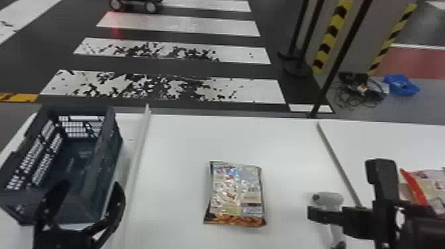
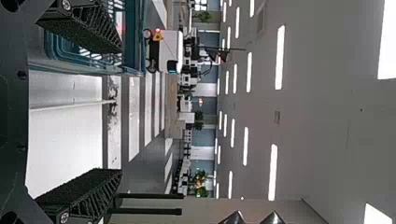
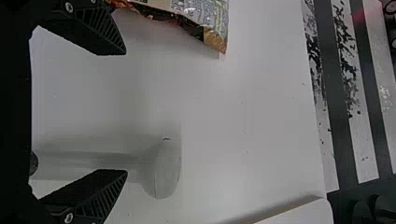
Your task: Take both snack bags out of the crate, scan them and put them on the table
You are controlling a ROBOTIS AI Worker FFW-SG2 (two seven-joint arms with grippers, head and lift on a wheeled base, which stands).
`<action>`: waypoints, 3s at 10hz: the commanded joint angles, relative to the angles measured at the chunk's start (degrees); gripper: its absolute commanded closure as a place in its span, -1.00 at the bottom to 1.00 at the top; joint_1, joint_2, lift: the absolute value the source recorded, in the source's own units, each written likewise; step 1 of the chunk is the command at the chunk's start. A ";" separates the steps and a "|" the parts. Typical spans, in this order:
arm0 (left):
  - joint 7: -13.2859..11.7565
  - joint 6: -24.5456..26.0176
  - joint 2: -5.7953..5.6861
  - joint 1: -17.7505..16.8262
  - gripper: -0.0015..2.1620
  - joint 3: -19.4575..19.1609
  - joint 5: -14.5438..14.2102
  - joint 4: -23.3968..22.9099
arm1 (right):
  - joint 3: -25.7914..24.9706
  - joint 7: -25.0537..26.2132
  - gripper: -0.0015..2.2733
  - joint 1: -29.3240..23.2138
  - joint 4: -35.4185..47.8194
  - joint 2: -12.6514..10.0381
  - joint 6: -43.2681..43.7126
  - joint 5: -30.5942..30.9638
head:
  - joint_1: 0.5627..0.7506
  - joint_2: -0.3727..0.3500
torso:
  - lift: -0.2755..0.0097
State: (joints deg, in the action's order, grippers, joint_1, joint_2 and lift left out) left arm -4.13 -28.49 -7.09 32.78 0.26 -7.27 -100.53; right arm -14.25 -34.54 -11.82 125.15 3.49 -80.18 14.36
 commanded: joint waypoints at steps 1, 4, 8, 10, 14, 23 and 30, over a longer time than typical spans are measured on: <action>0.00 -0.02 -0.03 -0.09 -0.92 0.00 -0.02 0.07 | -0.25 0.00 -0.93 0.65 -2.81 0.82 1.82 0.58 | 0.41 -0.27 | 0.29; -0.09 -0.02 -0.03 -0.17 -0.92 -0.08 -0.02 0.24 | -0.25 -0.88 -0.93 2.32 -7.03 2.49 2.17 0.93 | 0.41 -0.34 | 0.29; 0.00 -0.02 0.06 -0.26 -0.92 -0.08 -0.02 0.60 | -0.25 -1.23 -0.87 3.99 -10.54 3.63 2.52 0.93 | 0.41 -0.37 | 0.29; 0.00 -0.02 0.06 -0.26 -0.92 -0.17 -0.02 0.60 | -0.16 -2.02 -0.69 4.78 -12.83 5.13 3.40 1.28 | 0.41 -0.39 | 0.29; 0.00 -0.55 0.06 -0.26 -0.92 -0.17 -0.20 0.95 | -0.16 -2.81 0.98 5.31 -14.85 6.44 4.11 2.51 | 0.41 -0.45 | 0.29; 0.00 -0.55 0.15 -0.26 -0.92 -0.08 -0.20 1.12 | 2.74 -3.07 0.98 6.45 -6.85 5.65 -7.85 3.04 | 0.41 -0.40 | 0.29; 0.00 -0.55 0.06 -0.35 -0.92 0.00 -0.28 1.56 | 10.30 -3.16 0.98 6.89 4.14 4.60 -9.90 3.83 | 0.41 -0.15 | 0.29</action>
State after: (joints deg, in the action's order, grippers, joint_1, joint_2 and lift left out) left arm -4.13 -29.04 -7.00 32.43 0.28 -7.50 -99.04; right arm -4.75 -37.70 -4.89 128.51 8.09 -89.96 18.19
